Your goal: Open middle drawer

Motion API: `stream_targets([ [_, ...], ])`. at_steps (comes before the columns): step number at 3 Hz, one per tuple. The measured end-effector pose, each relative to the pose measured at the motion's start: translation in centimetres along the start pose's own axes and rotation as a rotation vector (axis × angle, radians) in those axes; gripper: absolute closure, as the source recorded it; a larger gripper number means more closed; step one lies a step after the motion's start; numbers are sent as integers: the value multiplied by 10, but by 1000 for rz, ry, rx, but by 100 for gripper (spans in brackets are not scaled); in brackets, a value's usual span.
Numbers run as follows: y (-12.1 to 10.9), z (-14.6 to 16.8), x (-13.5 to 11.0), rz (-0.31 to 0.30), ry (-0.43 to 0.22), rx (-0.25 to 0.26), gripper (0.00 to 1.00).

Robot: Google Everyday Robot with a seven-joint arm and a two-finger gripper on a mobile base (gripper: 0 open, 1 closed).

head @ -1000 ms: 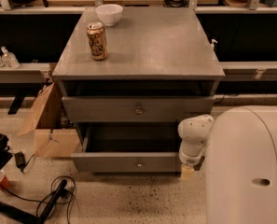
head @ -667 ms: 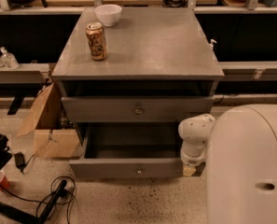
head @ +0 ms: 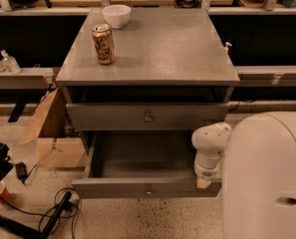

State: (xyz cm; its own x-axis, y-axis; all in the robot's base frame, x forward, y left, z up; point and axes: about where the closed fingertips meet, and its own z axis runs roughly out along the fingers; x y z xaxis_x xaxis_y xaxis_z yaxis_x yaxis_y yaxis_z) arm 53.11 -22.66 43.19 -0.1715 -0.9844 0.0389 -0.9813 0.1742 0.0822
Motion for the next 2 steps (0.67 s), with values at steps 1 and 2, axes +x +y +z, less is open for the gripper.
stream_targets([
  [1,0,-3,0,0,0,0,100],
  [2,18,-12,9,21,35,-14,100],
])
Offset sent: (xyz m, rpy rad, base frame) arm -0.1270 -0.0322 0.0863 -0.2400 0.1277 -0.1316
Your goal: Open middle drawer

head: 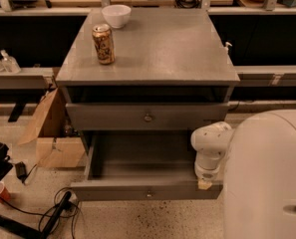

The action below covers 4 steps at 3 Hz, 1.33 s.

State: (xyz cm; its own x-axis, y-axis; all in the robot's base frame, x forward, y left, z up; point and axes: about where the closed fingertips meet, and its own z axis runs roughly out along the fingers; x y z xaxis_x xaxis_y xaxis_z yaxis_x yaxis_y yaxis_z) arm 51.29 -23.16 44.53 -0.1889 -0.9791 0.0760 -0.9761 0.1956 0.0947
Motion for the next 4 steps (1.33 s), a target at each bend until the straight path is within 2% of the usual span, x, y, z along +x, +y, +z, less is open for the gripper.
stream_targets([
  [1,0,0,0,0,0,0,100],
  [2,1,2,0,0,1,-3,82],
  [4,2,3,1,0,2,-6,36],
])
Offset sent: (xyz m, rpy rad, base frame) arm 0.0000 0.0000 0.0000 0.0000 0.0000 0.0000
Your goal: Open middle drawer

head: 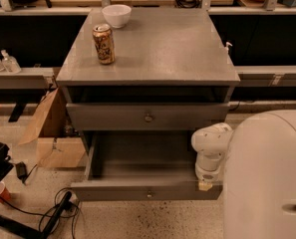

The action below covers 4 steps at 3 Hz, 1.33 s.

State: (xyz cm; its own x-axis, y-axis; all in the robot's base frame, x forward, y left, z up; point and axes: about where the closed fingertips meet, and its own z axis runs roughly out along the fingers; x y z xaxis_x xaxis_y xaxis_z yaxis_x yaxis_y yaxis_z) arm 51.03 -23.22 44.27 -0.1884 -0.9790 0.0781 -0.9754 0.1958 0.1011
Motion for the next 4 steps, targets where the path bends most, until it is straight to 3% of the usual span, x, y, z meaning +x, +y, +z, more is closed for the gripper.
stream_targets([
  [1,1,2,0,0,1,-3,12],
  [2,-5,-10,3,4,5,20,0],
  [3,-20,-43,1,-7,36,99,25],
  [4,-35,-60,-4,-61,-6,183,49],
])
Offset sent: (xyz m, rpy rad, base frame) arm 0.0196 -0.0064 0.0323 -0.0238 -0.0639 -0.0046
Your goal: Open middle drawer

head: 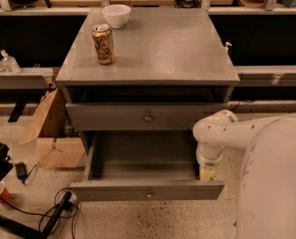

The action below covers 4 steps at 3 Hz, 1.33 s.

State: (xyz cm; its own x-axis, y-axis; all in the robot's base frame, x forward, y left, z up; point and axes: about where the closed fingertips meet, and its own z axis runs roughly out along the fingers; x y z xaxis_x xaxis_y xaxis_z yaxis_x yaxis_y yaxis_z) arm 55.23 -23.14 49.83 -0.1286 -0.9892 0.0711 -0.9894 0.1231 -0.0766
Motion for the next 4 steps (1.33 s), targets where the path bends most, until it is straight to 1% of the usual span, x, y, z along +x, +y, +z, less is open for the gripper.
stream_targets([
  [1,-32,4,-14,-98,-131,117,81],
  [2,-51,33,-23,-144,-260,144,100],
  [3,-60,60,-32,-164,-318,139,100],
  [4,-68,73,-34,-205,-264,154,100],
])
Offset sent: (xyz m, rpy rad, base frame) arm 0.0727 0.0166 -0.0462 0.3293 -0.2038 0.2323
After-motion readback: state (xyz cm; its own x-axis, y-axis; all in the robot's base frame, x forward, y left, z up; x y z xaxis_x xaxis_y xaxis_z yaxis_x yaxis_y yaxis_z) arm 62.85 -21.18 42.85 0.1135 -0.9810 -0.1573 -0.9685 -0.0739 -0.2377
